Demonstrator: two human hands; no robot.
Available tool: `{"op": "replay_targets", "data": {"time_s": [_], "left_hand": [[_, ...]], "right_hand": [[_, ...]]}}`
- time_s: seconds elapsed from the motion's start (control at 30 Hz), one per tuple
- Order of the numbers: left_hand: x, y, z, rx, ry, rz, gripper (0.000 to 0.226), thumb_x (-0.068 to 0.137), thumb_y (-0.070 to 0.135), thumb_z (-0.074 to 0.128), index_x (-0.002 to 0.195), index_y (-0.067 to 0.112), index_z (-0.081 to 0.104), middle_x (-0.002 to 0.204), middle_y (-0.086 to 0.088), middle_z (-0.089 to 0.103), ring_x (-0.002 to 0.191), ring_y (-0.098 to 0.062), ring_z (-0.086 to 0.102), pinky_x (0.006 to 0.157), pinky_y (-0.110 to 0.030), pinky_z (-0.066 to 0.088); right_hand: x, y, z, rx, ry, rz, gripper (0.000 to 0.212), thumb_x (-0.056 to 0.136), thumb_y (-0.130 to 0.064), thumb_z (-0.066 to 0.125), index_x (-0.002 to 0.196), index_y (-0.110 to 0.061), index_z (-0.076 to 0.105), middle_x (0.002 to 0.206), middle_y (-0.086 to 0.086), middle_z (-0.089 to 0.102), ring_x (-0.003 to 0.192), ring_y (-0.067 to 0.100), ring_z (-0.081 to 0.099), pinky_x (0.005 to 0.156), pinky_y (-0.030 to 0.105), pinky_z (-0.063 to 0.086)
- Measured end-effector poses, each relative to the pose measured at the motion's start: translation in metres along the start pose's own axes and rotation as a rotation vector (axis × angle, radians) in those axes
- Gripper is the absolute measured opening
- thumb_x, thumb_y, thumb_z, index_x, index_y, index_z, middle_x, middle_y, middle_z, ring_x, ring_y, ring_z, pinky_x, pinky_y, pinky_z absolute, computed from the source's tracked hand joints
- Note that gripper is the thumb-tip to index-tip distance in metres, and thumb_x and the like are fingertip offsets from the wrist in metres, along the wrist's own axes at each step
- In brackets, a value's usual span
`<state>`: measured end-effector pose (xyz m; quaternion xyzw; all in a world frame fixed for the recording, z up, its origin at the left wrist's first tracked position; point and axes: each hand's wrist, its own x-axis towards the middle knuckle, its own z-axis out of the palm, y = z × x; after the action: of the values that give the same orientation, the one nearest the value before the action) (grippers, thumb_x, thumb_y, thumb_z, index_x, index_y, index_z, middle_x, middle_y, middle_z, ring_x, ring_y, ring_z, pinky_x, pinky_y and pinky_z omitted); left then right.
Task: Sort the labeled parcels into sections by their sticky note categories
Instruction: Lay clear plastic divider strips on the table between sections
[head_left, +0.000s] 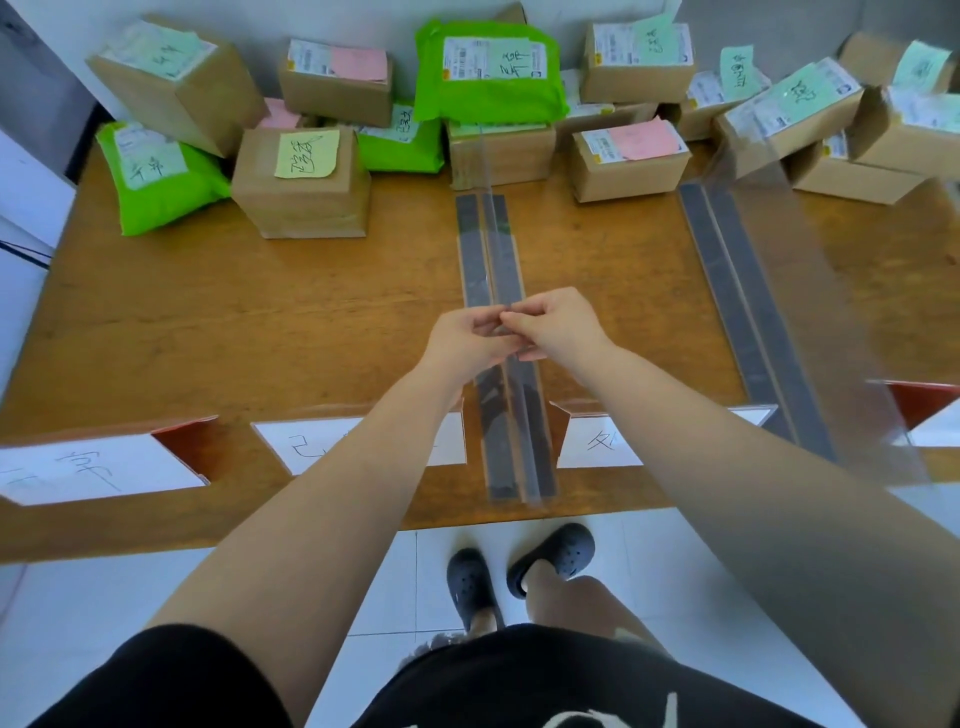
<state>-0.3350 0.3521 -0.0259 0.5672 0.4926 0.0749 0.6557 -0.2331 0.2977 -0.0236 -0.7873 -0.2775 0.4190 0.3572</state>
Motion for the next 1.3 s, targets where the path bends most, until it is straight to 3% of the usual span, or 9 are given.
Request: {"op": "replay_targets", "data": {"time_s": [0.07,0.13,0.23,0.47,0.7,0.9,1.0,1.1,1.3], "left_hand": [[-0.001,0.002,-0.001,0.064,0.006,0.041,0.049,0.077,0.008,0.073,0.124,0.014,0.059,0.117,-0.002,0.067,0.097,-0.011,0.063,0.085,-0.024,0.053],[-0.003,0.004,-0.002,0.199,0.036,0.109,0.052,0.081,0.013,0.071,0.13,0.014,0.054,0.127,-0.002,0.061,0.11,-0.015,0.058,0.096,-0.028,0.048],[-0.011,0.008,-0.005,0.539,0.088,0.278,0.051,0.089,0.022,0.061,0.137,0.016,0.045,0.138,0.0,0.051,0.126,-0.018,0.048,0.103,-0.032,0.04],[-0.038,0.037,0.03,1.265,0.159,0.673,0.041,0.095,0.028,0.045,0.135,0.016,0.043,0.133,-0.005,0.05,0.124,-0.027,0.042,0.089,-0.04,0.045],[-0.056,0.048,0.123,1.453,0.147,0.778,0.045,0.095,0.032,0.043,0.137,0.015,0.04,0.137,-0.006,0.048,0.126,-0.027,0.041,0.096,-0.04,0.041],[-0.06,0.045,0.225,1.182,0.046,0.658,0.047,0.095,0.029,0.047,0.139,0.016,0.039,0.14,-0.004,0.046,0.129,-0.024,0.04,0.099,-0.039,0.04],[-0.06,0.039,0.274,0.724,-0.02,0.51,0.045,0.092,0.025,0.054,0.135,0.014,0.046,0.131,-0.004,0.052,0.118,-0.02,0.051,0.095,-0.03,0.042],[-0.062,0.032,0.307,0.05,-0.015,0.172,0.035,0.091,0.019,0.058,0.125,0.013,0.054,0.124,-0.006,0.057,0.112,-0.02,0.056,0.094,-0.031,0.047],[-0.06,-0.001,0.337,-0.238,-0.006,-0.094,0.042,0.094,0.022,0.055,0.135,0.017,0.046,0.136,-0.004,0.051,0.123,-0.017,0.049,0.1,-0.031,0.04]], "right_hand": [[0.0,0.0,0.0,-0.016,0.009,-0.003,0.028,0.091,-0.016,0.06,0.117,-0.006,0.064,0.112,0.012,0.067,0.094,0.02,0.065,0.072,0.025,0.058],[-0.002,0.001,-0.002,-0.128,0.052,-0.034,0.035,0.092,-0.023,0.058,0.124,-0.009,0.059,0.121,0.009,0.063,0.102,0.02,0.062,0.084,0.032,0.056],[-0.014,0.0,-0.017,-0.555,0.171,-0.159,0.037,0.095,-0.027,0.05,0.131,-0.018,0.054,0.129,0.003,0.059,0.115,0.021,0.056,0.096,0.037,0.049],[-0.051,0.004,-0.079,-1.134,0.328,-0.283,0.023,0.093,-0.018,0.049,0.115,-0.017,0.057,0.11,0.005,0.061,0.097,0.027,0.06,0.066,0.033,0.042],[-0.087,0.051,-0.168,-1.244,0.415,-0.252,0.025,0.092,-0.012,0.05,0.117,-0.016,0.055,0.114,0.006,0.059,0.103,0.028,0.057,0.069,0.033,0.033],[-0.102,0.122,-0.251,-0.754,0.344,-0.151,0.037,0.094,-0.015,0.051,0.131,-0.013,0.05,0.132,0.01,0.054,0.117,0.029,0.053,0.093,0.036,0.044],[-0.099,0.152,-0.273,-0.507,0.248,-0.138,0.048,0.091,-0.022,0.058,0.136,-0.008,0.047,0.137,0.01,0.053,0.122,0.026,0.052,0.101,0.032,0.04],[-0.097,0.175,-0.279,-0.239,0.118,-0.081,0.053,0.089,-0.02,0.062,0.137,-0.004,0.046,0.138,0.011,0.052,0.124,0.023,0.052,0.106,0.031,0.037],[-0.097,0.2,-0.268,-0.018,-0.157,-0.019,0.046,0.095,-0.025,0.052,0.14,-0.016,0.045,0.137,0.002,0.053,0.128,0.018,0.048,0.102,0.03,0.04]]}}
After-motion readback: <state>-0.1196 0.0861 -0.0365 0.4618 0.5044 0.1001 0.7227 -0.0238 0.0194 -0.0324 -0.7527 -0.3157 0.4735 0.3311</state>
